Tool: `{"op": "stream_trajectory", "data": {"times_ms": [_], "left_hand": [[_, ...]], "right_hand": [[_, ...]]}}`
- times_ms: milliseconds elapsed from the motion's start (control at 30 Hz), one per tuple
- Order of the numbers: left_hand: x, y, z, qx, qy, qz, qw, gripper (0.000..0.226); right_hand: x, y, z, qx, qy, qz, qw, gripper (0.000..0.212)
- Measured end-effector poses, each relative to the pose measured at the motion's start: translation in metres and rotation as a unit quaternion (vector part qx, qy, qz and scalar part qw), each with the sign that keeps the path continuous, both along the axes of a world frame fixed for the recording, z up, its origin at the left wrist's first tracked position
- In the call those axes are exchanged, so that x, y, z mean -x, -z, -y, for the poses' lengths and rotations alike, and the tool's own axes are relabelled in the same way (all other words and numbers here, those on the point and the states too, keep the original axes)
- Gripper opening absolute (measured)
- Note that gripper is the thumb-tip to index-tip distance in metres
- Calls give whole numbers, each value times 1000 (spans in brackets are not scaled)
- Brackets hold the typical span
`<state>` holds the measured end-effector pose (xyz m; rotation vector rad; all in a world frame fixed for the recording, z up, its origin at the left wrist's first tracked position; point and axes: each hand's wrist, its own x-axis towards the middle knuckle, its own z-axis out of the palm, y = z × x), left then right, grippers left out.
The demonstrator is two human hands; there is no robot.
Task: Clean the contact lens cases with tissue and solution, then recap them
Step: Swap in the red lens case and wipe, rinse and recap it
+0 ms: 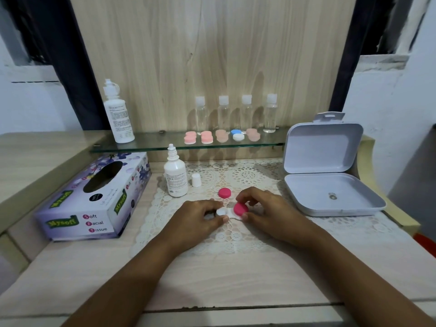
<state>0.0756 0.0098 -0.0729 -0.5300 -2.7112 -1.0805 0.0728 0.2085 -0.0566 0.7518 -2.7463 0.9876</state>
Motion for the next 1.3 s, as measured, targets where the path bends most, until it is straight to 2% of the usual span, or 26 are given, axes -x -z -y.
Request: {"op": "stream_trajectory", "data": {"times_ms": [167,300,533,600,700,800,933,1033,1100,1200,1300], "left_hand": [[0,0,-1,4,-6,2,1000,27],[-1,-1,-1,-2,-3,8,1000,26],[-1,-1,-1,-5,-2,1,1000,27],[-1,0,-1,-4,-3,-1,1000,27],[-1,0,-1,-2,-1,-1,1000,26],[0,1,0,-2,0,5,1000,26],[1,1,0,-4,-1,4,1000,26],[1,1,0,-6,3,2,1000,23],[1,2,0,-7,7,1,1000,21],[1,1,0,-4,10,-4,1000,20],[1,1,0,1,7,-12,1000,24]], "right_hand": [[5,-3,-1,61,55,19,996,17],[15,4,1,5,110,-39,993,20],[26,16,2,-61,102,-77,990,22],[28,18,4,-86,93,-79,989,39],[28,19,6,-130,101,-72,984,79],[24,14,6,-159,107,-71,979,91],[21,13,6,-129,104,-64,984,77],[20,12,2,-71,108,-70,989,41],[16,10,-1,-43,104,-64,992,33],[5,5,-2,-38,71,-40,996,39],[-1,5,1,-89,44,-44,994,49]]}}
